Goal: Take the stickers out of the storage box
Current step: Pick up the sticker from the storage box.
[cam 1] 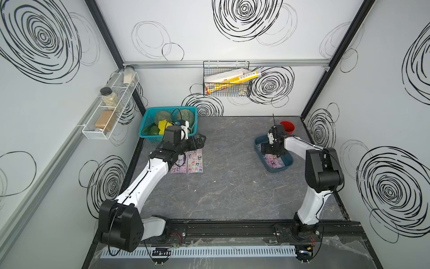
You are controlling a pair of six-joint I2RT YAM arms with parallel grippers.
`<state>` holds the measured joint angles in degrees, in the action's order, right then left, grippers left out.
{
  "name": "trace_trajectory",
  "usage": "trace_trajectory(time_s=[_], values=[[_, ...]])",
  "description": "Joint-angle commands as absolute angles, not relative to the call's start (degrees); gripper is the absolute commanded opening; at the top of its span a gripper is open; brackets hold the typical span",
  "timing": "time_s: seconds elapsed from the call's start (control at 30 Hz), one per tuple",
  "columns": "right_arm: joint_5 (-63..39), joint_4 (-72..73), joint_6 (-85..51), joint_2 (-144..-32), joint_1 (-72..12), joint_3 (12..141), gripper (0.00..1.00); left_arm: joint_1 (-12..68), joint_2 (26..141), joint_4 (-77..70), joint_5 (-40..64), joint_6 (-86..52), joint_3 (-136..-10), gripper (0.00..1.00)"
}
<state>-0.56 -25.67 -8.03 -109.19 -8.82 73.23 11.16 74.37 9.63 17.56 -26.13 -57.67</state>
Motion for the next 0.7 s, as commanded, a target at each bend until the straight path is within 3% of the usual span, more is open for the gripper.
trace_trajectory(time_s=[0.0,0.3,0.67], values=[[0.76,-27.77,-7.49,-111.56,-9.32,75.38,0.92,11.37,74.35,7.41,16.20,-24.97,-59.50,0.99],[1.29,-26.80,-7.48,-113.41,-9.49,73.83,0.87,11.74,74.53,7.05,16.44,-24.87,-59.52,0.99],[3.58,-27.86,-7.38,-114.10,-9.24,73.95,0.64,12.63,74.97,7.50,16.60,-24.70,-60.12,0.99]])
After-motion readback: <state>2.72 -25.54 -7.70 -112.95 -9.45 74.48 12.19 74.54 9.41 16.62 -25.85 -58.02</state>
